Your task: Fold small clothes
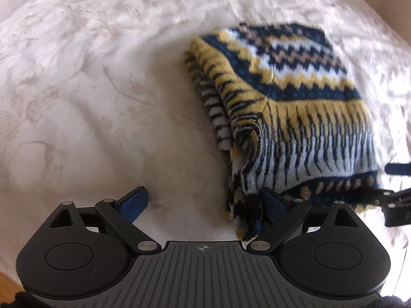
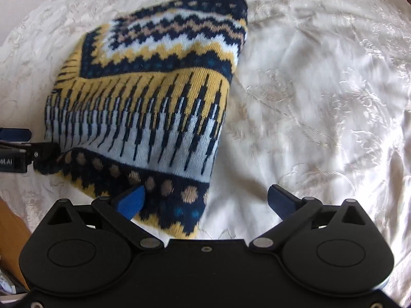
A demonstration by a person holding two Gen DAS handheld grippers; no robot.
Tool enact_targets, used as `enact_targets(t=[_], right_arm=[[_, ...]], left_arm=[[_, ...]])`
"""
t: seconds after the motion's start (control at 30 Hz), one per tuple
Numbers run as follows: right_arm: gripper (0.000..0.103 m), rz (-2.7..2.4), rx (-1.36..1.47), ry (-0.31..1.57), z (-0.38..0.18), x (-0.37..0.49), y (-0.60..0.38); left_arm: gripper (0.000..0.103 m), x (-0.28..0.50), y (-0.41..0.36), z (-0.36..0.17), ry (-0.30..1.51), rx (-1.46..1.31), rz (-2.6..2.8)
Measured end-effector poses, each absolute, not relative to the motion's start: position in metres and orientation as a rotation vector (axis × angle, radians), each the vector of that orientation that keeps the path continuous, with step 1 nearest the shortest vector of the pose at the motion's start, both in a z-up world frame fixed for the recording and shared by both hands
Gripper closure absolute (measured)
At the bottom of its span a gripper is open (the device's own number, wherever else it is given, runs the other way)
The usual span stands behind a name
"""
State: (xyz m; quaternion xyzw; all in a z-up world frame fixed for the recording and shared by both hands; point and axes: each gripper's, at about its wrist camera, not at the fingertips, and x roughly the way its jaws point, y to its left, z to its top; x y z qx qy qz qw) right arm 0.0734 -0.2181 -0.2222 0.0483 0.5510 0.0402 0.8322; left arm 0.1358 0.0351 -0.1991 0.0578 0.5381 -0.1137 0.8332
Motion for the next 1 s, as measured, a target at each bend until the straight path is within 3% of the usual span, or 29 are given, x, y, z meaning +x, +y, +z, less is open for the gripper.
enact_targets(t=[0.33, 0.47, 1.0], right_arm=[[0.001, 0.026, 0.156, 0.886, -0.132, 0.055, -0.229], [0.001, 0.038, 0.259, 0.853, -0.110, 0.052, -0.237], [0.001, -0.035, 0.174, 0.842, -0.082, 0.009, -0.232]], left_arm=[[0.010, 0.094, 0.011, -0.116, 0.919, 0.126, -0.238], [0.010, 0.086, -0.005, -0.101, 0.929, 0.104, -0.221], [0.010, 0.057, -0.026, -0.076, 0.972, 0.059, -0.115]])
